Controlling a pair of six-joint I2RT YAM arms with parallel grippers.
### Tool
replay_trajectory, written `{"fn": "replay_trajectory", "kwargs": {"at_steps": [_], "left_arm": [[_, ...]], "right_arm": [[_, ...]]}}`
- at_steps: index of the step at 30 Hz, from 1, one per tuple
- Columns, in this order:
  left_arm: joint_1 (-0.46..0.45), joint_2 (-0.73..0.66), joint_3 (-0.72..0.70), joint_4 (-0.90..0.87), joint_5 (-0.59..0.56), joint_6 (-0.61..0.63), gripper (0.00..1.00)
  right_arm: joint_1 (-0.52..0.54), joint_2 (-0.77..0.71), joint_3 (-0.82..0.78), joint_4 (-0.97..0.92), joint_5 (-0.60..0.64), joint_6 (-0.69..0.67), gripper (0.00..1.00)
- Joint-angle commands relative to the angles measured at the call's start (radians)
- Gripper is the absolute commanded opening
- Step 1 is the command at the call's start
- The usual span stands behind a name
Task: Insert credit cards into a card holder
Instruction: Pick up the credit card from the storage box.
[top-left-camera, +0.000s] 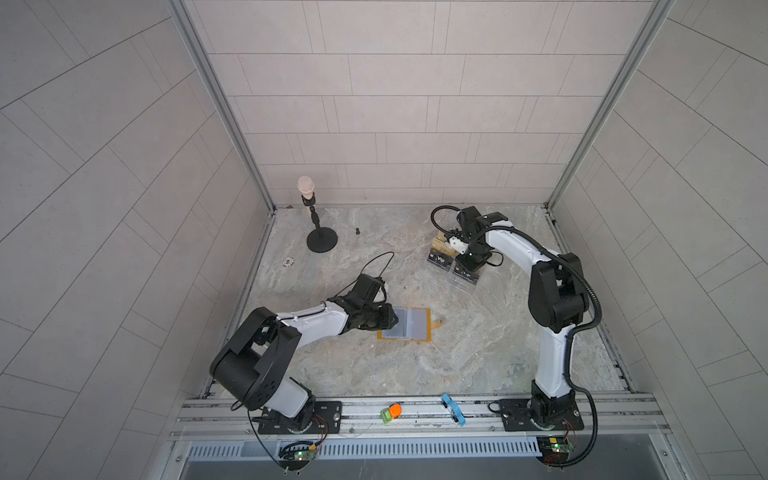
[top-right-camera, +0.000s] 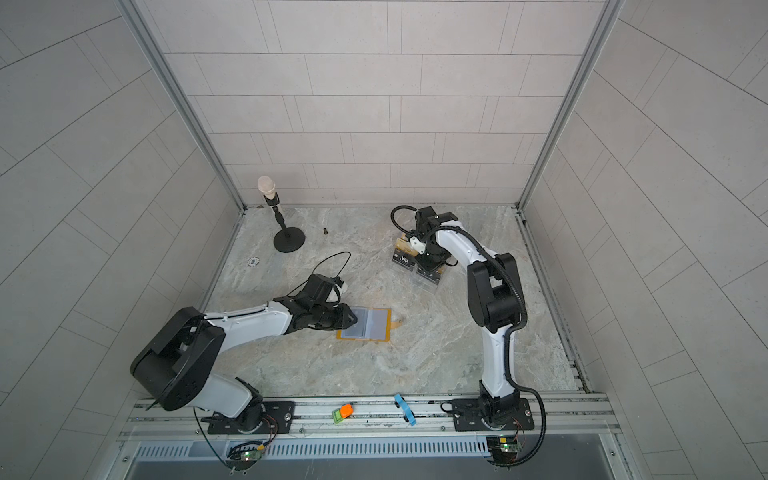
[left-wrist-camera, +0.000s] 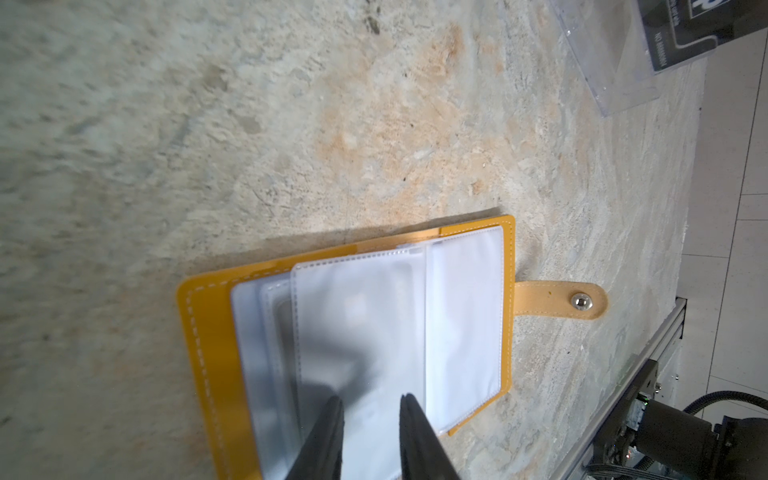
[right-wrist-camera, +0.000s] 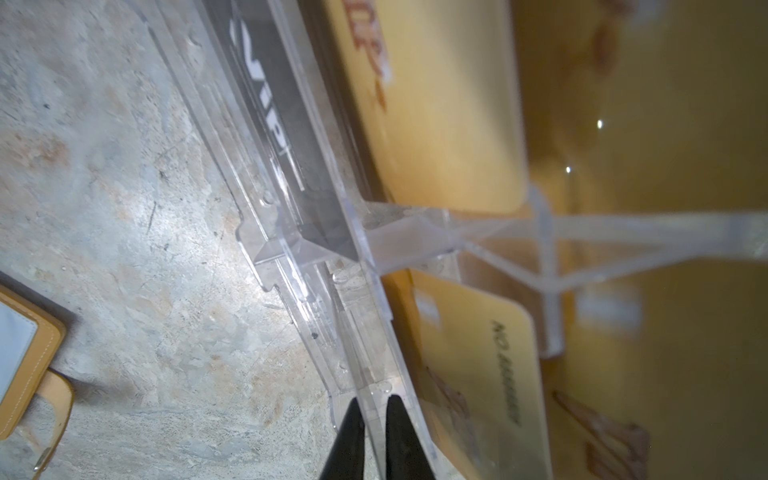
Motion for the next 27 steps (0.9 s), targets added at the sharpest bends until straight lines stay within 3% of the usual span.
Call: {"fn": "replay_trajectory", "kwargs": {"at_steps": [1,27], "left_arm": [[0.006,-0.006,0.009,-0.051,-0.009,0.016,0.28],[0.006,0.0,0.042,-0.079,-0.011,0.029,0.29]], "right_arm": [[0.002,0.013,0.002,-0.02,0.01,-0.023,0.13],[0.004,-0.058,0.029,-0.06,-0.036,-0.04,0.03]]}}
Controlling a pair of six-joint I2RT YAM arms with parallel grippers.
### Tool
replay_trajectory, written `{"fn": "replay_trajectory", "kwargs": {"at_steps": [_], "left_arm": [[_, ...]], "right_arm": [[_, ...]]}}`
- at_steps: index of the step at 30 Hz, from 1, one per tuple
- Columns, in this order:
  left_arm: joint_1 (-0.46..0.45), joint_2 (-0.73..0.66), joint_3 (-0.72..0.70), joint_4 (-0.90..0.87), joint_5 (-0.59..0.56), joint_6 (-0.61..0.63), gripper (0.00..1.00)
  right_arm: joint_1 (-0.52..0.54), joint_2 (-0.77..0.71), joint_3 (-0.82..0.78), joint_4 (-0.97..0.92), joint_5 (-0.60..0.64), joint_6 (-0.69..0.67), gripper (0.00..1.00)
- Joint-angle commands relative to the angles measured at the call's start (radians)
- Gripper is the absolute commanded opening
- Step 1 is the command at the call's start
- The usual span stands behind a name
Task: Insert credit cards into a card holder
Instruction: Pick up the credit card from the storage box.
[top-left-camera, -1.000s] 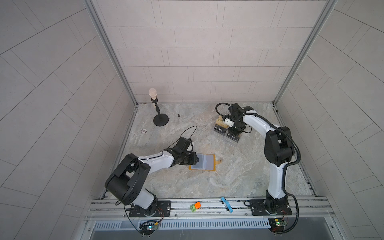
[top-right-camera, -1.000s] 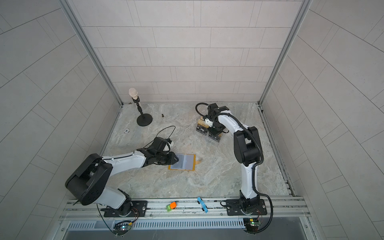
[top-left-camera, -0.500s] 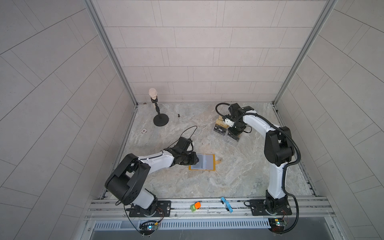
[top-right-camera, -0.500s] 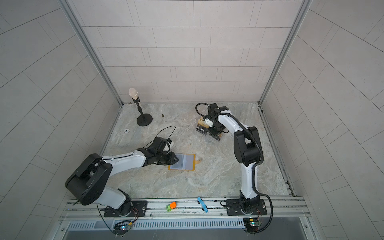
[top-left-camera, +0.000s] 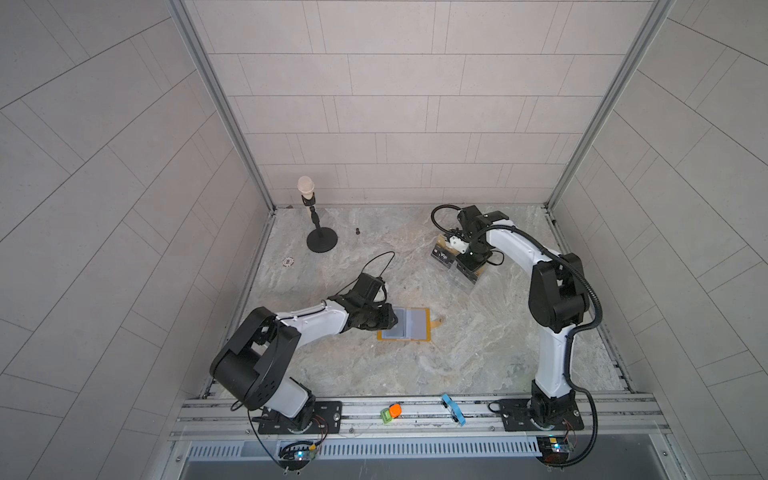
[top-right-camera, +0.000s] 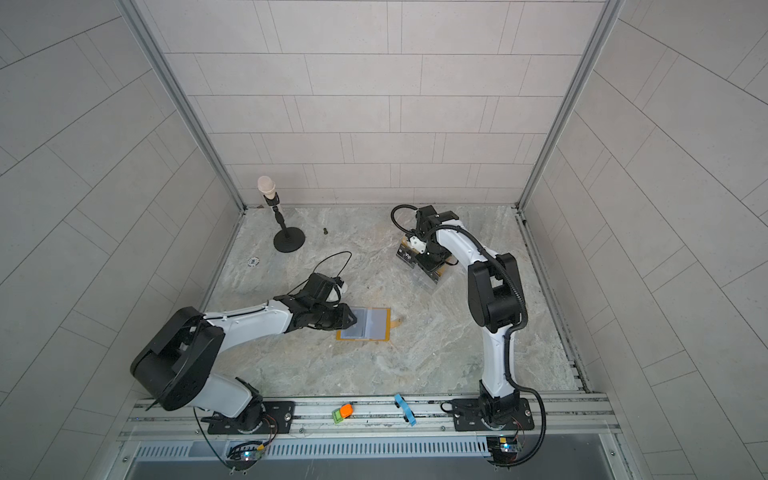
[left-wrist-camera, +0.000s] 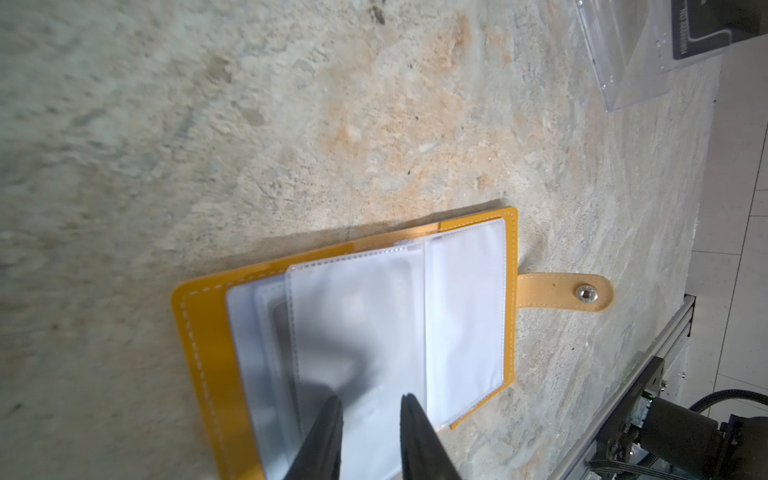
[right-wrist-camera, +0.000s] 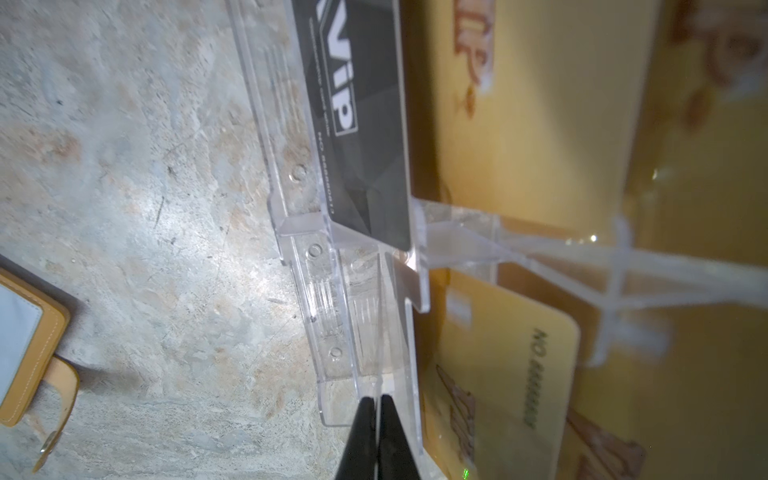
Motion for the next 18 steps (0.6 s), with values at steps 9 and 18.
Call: {"fn": "replay_trajectory", "kwargs": {"at_steps": [9,18], "left_arm": [[0.006,-0.001,0.018,-0.036,-0.013,0.017,0.29],[0.006,0.013,0.014,-0.035,-0.043,0.015,0.27]], "right_arm": [[0.004,-0.093,0.056,-0.055,-0.025,-0.016,0.0],[0.004,-0.229,-0.01,0.024,-0.244,0.156,0.0]]}}
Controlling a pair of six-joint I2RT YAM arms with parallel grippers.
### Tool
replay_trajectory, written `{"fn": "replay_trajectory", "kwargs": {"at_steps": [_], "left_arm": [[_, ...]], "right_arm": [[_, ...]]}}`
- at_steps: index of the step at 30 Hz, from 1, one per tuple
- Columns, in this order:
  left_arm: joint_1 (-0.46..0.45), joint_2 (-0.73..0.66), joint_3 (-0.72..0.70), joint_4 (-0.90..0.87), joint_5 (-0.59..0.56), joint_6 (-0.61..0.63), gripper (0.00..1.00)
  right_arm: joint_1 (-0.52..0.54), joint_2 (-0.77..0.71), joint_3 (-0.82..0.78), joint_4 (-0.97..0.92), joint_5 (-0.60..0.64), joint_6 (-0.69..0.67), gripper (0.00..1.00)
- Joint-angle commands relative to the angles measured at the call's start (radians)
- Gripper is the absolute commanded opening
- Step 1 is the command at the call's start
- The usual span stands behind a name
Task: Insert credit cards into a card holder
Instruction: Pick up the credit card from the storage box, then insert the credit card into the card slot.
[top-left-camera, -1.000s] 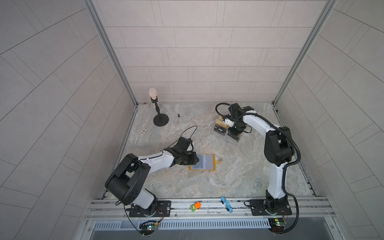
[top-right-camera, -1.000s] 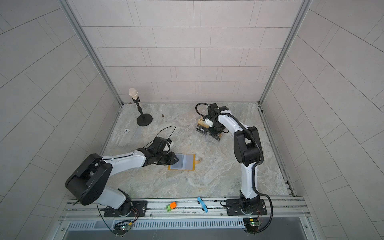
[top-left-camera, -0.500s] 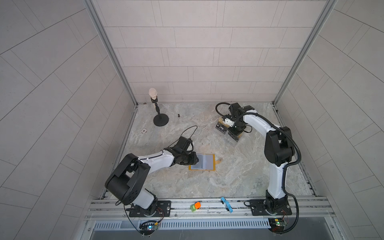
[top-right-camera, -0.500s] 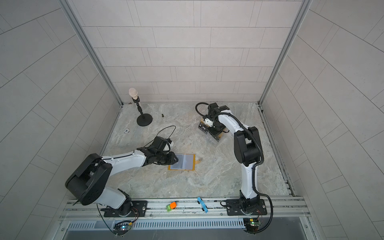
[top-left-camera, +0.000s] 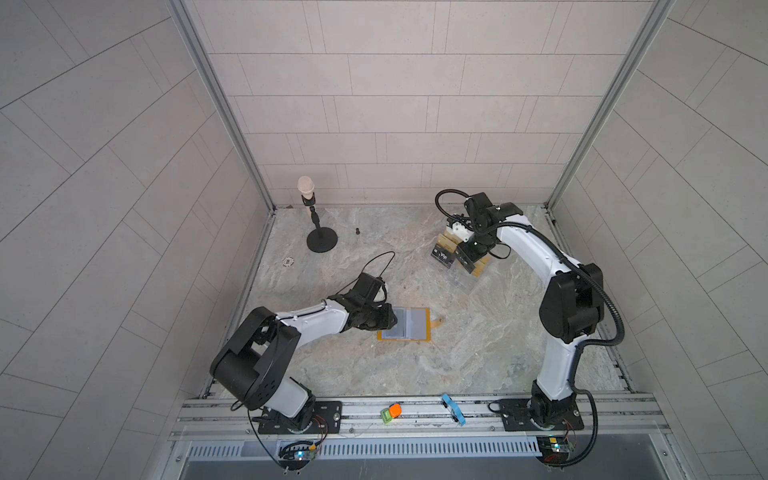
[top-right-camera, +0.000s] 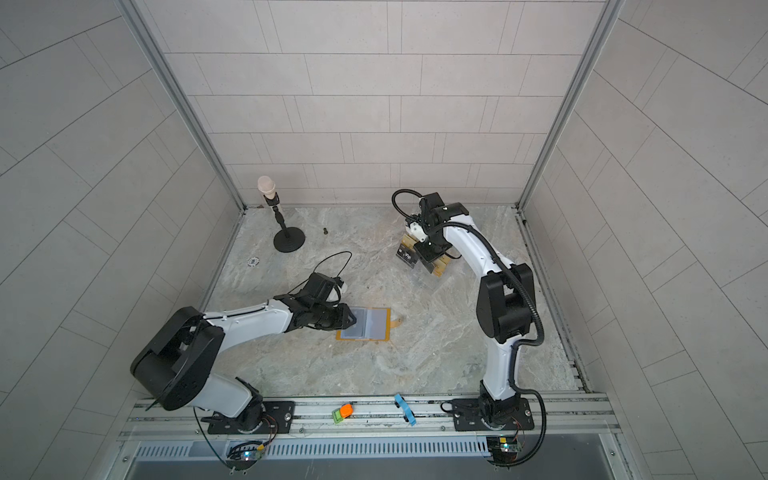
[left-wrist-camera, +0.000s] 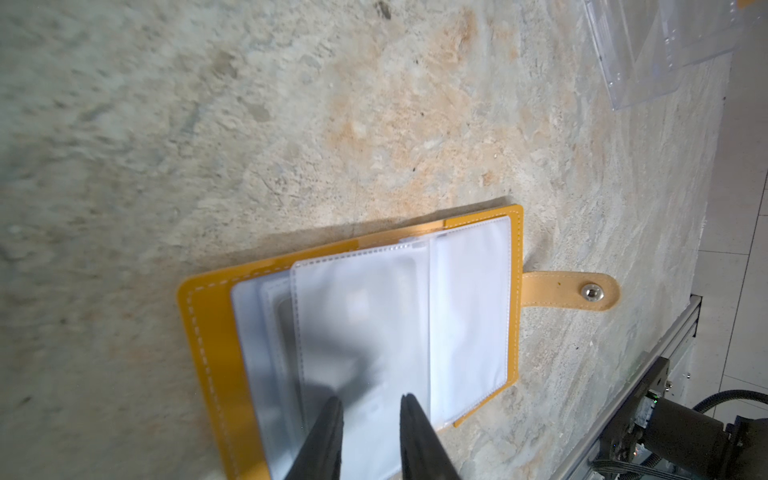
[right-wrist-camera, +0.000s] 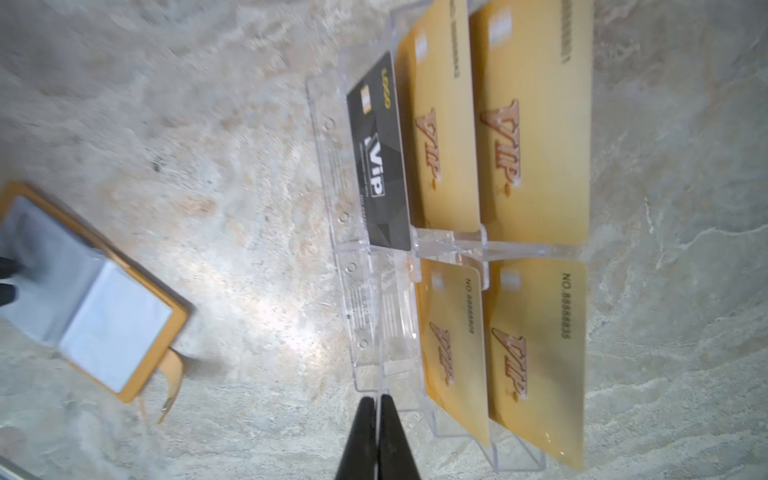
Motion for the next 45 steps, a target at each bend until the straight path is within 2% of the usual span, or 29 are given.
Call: {"fn": "replay_trajectory", "kwargs": {"at_steps": [1,7,12,15,18,21,26,28,38,45], "left_arm": [[0.006,0.007,0.006,-0.023,-0.051,0.011,0.27],[0.006,0.002,-0.012,-0.005,-0.066,0.003,0.24],[0.006,-0.029,-0.035,0.045,-0.06,-0.024,0.24],[0.006,-0.077,-0.036,0.07,-0.058,-0.047,0.27],[0.008,-0.127,-0.034,0.07,-0.06,-0.061,0.29],[0.02,-0.166,-0.043,0.053,-0.092,-0.071,0.32],[0.035,-0.133,-0.041,0.005,-0.139,-0.031,0.34],[0.035,-0.121,-0.047,0.018,-0.143,-0.024,0.37],[0.036,-0.043,-0.05,0.044,-0.143,-0.012,0.15],[0.03,-0.044,-0.09,0.072,-0.154,-0.032,0.11]], "right_arm": [[0.003,-0.106,-0.082,0.051,-0.163,0.117,0.0],[0.014,-0.309,-0.411,0.294,-0.386,0.353,0.0],[0.095,-0.434,-0.64,0.51,-0.434,0.576,0.0],[0.166,-0.462,-0.725,0.642,-0.435,0.71,0.0],[0.246,-0.477,-0.829,0.863,-0.419,0.893,0.0],[0.326,-0.473,-0.883,0.951,-0.337,0.975,0.0],[0.383,-0.444,-1.047,1.275,-0.261,1.18,0.0],[0.39,-0.419,-1.078,1.352,-0.25,1.211,0.0],[0.414,-0.308,-1.146,1.563,-0.243,1.315,0.0],[0.411,-0.284,-1.193,1.606,-0.245,1.347,0.0]]}}
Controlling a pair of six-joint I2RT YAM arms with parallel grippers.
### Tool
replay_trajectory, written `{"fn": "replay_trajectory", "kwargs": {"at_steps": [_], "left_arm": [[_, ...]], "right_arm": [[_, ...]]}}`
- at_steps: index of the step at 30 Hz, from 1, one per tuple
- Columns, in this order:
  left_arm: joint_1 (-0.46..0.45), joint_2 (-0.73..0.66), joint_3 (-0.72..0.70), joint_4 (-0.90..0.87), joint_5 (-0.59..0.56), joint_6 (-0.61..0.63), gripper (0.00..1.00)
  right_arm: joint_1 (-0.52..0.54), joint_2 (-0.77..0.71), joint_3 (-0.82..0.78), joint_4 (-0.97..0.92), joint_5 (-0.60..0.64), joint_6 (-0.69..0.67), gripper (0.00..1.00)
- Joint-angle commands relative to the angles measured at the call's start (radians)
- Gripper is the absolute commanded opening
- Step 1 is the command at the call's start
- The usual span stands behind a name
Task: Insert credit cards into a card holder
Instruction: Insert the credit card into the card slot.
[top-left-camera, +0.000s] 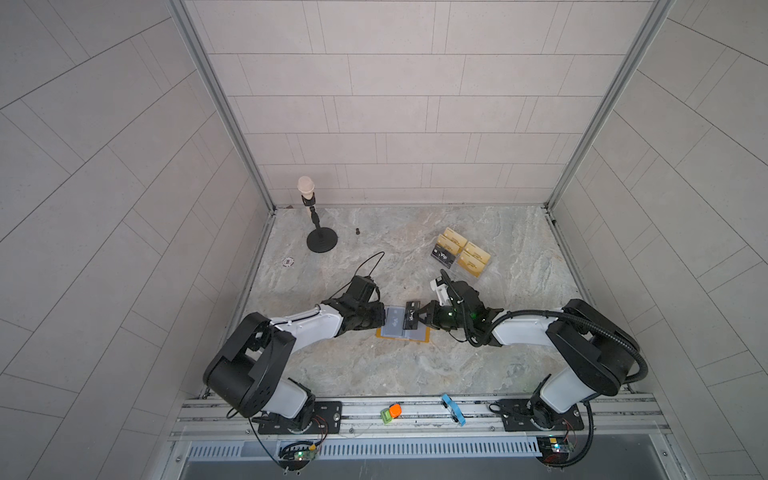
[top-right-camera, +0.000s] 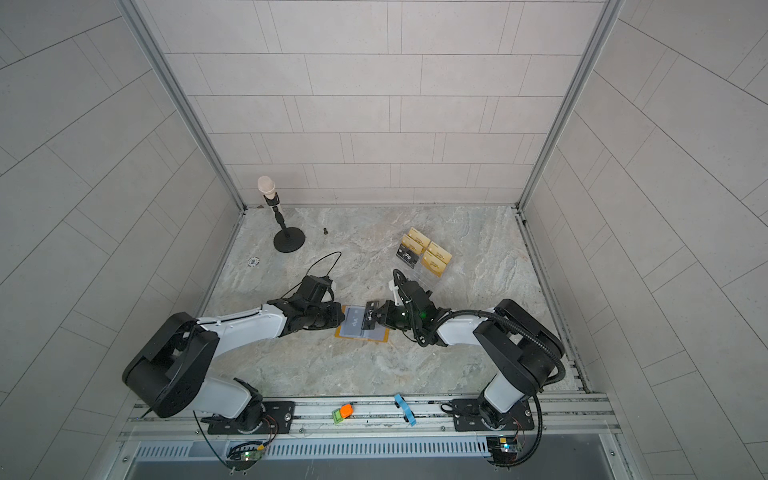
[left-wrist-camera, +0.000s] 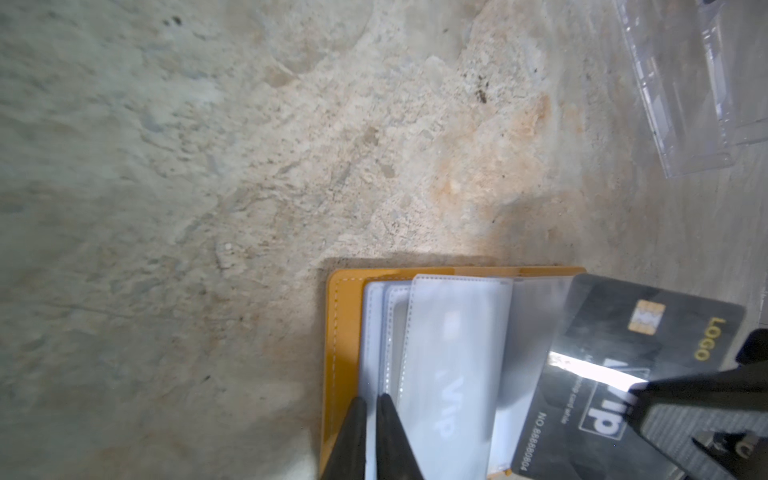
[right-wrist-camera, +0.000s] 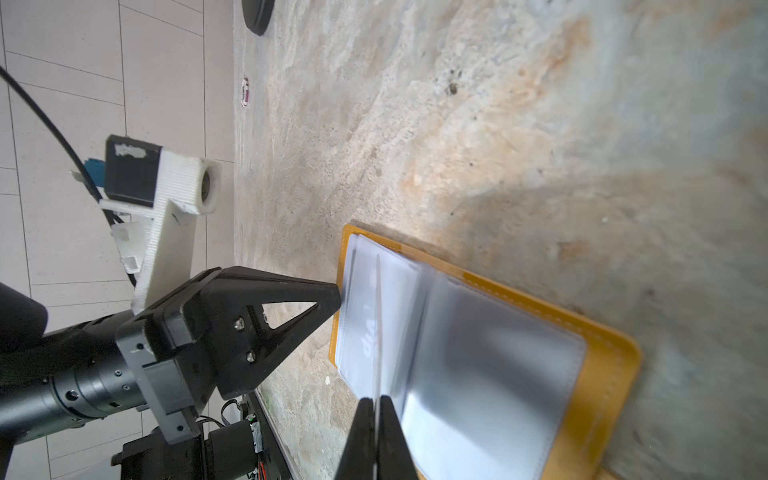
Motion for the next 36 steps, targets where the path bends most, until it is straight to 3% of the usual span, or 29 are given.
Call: {"fn": "replay_trajectory", "kwargs": {"at_steps": [1,18,36], "left_arm": [[-0.006,0.0,-0.021,0.018,-0.015,-0.004,0.1],[-0.034,0.007,-0.052,0.028,-0.032,-0.036,0.1],[-0.034,0.011,-0.044,0.014,-0.029,-0.032,0.1]], "right_arm": [[0.002,0.006,-0.011,0.055,0.011,0.038,0.0],[-0.08,-0.017,-0.022,-0.032,-0.084,-0.055,0.0],[-0.079,0.061,-0.03,0.099,-0.134,0.009,0.0]]}}
